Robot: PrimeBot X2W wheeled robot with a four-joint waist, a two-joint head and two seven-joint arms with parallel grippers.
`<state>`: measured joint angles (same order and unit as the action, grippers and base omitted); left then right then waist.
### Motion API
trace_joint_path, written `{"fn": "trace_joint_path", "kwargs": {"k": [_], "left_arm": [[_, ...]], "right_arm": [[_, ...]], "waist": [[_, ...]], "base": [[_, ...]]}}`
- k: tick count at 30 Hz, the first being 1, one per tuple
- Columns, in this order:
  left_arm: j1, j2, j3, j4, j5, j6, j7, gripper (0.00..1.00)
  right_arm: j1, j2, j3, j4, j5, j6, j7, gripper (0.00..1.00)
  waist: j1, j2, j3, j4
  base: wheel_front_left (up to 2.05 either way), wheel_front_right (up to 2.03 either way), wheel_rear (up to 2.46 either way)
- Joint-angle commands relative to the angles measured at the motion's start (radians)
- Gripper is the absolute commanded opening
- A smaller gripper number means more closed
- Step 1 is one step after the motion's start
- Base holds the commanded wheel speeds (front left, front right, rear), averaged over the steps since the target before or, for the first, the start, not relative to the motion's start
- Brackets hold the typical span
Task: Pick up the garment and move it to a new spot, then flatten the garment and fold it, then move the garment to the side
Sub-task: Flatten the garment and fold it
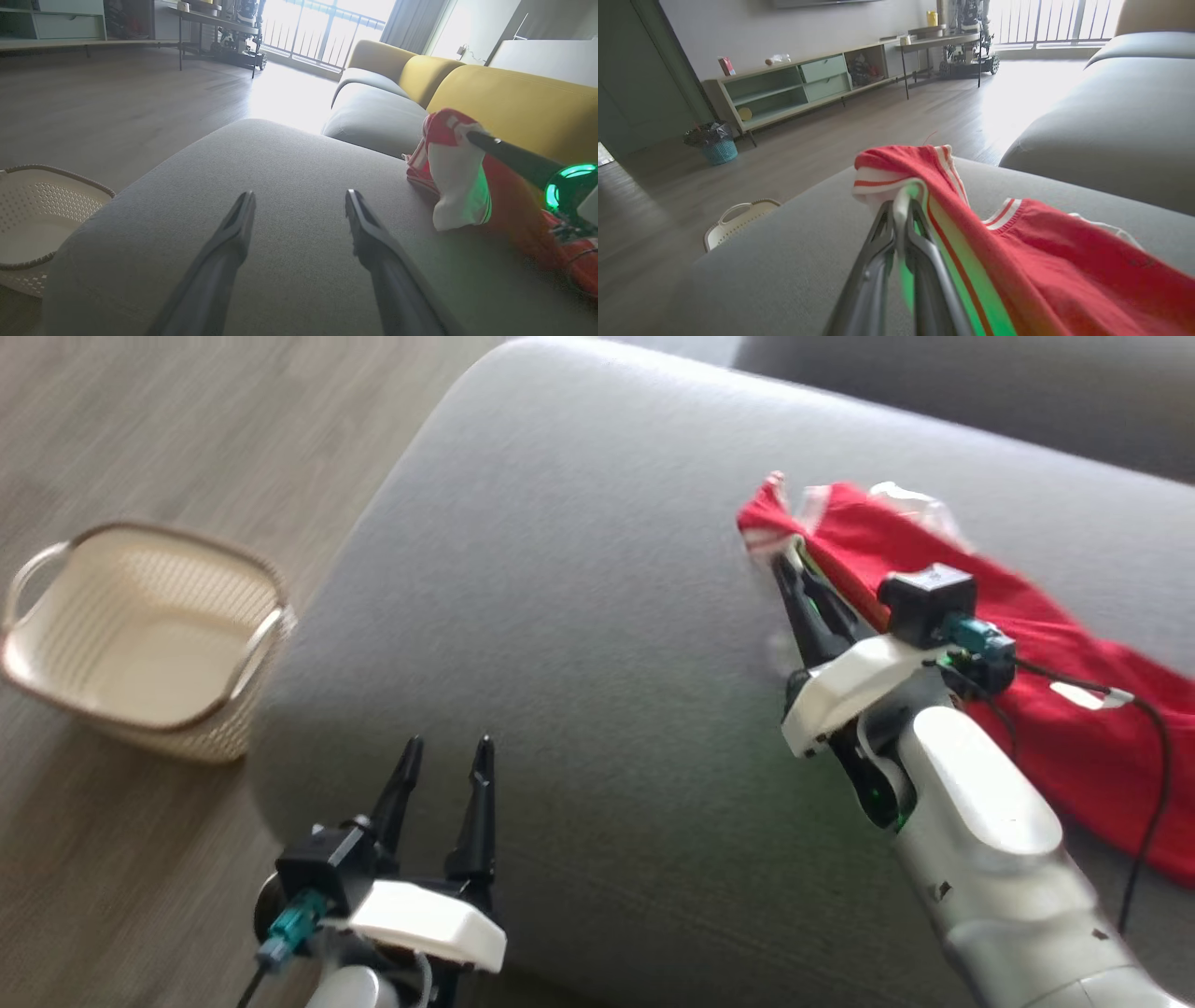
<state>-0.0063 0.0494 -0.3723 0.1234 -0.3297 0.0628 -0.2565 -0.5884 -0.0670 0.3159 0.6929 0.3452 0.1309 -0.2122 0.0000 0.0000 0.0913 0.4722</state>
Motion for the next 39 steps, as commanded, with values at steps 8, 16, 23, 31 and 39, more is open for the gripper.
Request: {"fn": "trace_joint_path", "kwargs": {"k": [8,16,23,31,39], "left_arm": [[0.018,0.001,0.064,-0.022,0.032,-0.023,-0.005,1.00],[0.023,0.001,0.063,-0.017,0.042,-0.038,-0.005,1.00],[0.007,0.001,0.054,-0.010,0.044,-0.044,-0.005,1.00],[-0.010,0.001,0.038,0.002,0.035,-0.039,-0.005,1.00],[0.001,0.001,0.072,0.004,0.044,-0.034,-0.005,1.00]], "right_arm": [[0.102,0.012,-0.008,-0.422,0.061,0.000,0.223,0.00],[0.281,-0.012,0.058,-0.724,0.205,0.000,0.617,0.00],[0.285,-0.054,0.120,-0.629,0.165,0.000,0.662,0.00],[0.212,-0.041,0.249,-0.296,0.196,0.000,0.539,1.00],[0.156,-0.055,0.295,-0.231,0.253,0.000,0.413,1.00]], "waist": [[0.0000,0.0000,-0.106,-0.111],[0.0000,0.0000,-0.107,-0.105],[0.0000,0.0000,-0.072,-0.070],[0.0000,0.0000,-0.053,-0.038],[0.0000,0.0000,-0.085,-0.085]], "base": [[0.00,0.00,0.00],[0.00,0.00,0.00],[0.00,0.00,0.00],[0.00,0.00,0.00],[0.00,0.00,0.00]]}}
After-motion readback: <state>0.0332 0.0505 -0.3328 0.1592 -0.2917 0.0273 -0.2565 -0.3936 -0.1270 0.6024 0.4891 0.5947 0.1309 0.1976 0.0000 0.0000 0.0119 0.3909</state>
